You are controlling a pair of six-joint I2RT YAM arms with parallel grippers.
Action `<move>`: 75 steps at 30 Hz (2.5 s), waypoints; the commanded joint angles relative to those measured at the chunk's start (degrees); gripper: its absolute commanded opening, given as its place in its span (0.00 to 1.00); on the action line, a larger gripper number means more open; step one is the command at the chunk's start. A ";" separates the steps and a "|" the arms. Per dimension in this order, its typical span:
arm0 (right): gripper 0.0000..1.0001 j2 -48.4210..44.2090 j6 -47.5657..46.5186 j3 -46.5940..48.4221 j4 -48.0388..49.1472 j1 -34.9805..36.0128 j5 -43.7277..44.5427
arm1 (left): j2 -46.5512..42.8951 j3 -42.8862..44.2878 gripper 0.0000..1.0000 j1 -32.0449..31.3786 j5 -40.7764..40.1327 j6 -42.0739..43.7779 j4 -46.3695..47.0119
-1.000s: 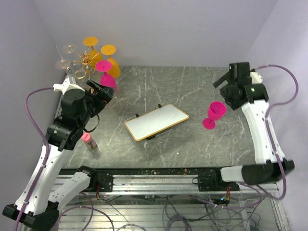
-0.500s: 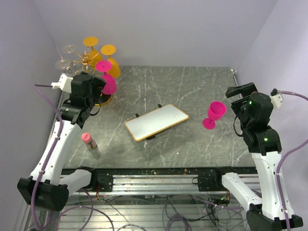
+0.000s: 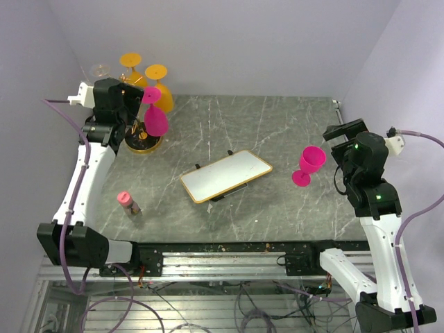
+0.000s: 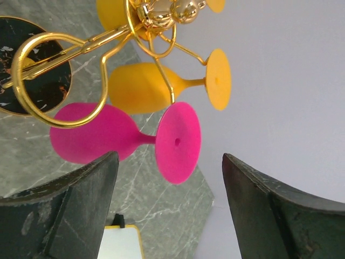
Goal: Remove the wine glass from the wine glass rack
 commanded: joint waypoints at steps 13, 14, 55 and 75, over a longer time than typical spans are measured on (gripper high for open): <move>1.00 -0.94 -0.67 -0.82 1.24 0.42 4.40 | 11.51 15.92 0.64 0.16 -1.43 -6.62 -15.18; 1.00 -0.92 -0.63 -0.83 1.25 0.43 4.41 | 11.92 16.26 0.61 0.16 -1.42 -6.42 -15.52; 1.00 -0.94 0.12 -1.10 0.77 0.38 6.04 | 11.92 15.37 0.07 2.08 1.70 -6.69 -5.84; 1.00 0.44 0.50 0.02 0.30 0.41 4.70 | 5.75 8.28 0.07 8.13 5.94 -9.66 0.81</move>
